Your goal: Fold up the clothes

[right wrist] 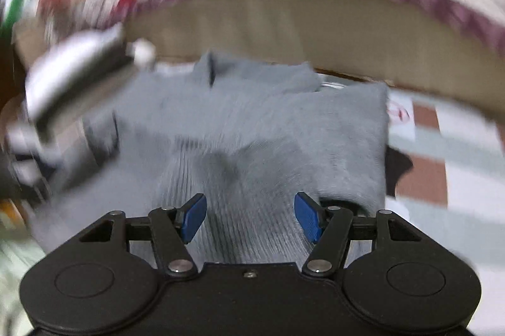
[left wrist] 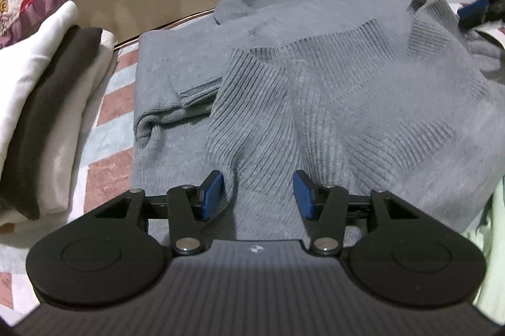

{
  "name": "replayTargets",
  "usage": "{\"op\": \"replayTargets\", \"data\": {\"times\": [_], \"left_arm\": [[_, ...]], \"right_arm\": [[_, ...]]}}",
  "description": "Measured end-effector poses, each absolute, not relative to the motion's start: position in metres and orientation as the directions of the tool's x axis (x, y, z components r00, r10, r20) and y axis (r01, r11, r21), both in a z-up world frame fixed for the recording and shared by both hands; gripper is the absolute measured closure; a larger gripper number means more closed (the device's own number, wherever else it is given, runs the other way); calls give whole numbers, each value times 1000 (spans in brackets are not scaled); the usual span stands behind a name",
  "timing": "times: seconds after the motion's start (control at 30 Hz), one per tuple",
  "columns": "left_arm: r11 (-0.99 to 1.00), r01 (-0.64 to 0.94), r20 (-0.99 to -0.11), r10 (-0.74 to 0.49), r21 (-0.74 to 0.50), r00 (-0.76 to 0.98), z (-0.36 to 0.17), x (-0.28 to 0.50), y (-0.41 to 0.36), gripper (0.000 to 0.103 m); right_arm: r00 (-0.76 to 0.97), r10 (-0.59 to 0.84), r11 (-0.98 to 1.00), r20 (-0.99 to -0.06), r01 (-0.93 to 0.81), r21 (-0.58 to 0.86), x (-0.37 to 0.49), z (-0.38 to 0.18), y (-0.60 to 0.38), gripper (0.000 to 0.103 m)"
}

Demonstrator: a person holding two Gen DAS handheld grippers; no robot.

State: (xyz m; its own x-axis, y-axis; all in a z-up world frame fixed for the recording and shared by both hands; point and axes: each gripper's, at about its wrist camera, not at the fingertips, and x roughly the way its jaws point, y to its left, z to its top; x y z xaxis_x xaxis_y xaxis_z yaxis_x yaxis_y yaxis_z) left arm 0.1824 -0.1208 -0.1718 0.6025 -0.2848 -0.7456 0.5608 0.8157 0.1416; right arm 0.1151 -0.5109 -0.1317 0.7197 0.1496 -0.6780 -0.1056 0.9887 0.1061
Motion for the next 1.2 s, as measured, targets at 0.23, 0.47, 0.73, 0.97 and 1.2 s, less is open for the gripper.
{"op": "replayTargets", "data": {"times": [0.23,0.47,0.73,0.97,1.2], "left_arm": [[847,525,-741,-296,88,602,-174,186,-115,51],[861,502,-731,-291,81,618,-176,188,-115,50],[841,513,-716,-252,171,651,-176,191,-134,47],[870,481,-723,-264,107,638,-180,212,-133,33],[859,483,-675,-256,170,692,-157,208,-134,102]], "right_arm": [[720,58,991,-691,-127,-49,145,-168,-488,47],[755,195,971,-625,-57,234,138,-150,-529,92],[799,174,915,-576,85,394,124,-144,-574,92],[732,124,922,-670,164,350,139,-169,-577,92],[751,196,875,-631,157,458,135,-172,-590,83]]}}
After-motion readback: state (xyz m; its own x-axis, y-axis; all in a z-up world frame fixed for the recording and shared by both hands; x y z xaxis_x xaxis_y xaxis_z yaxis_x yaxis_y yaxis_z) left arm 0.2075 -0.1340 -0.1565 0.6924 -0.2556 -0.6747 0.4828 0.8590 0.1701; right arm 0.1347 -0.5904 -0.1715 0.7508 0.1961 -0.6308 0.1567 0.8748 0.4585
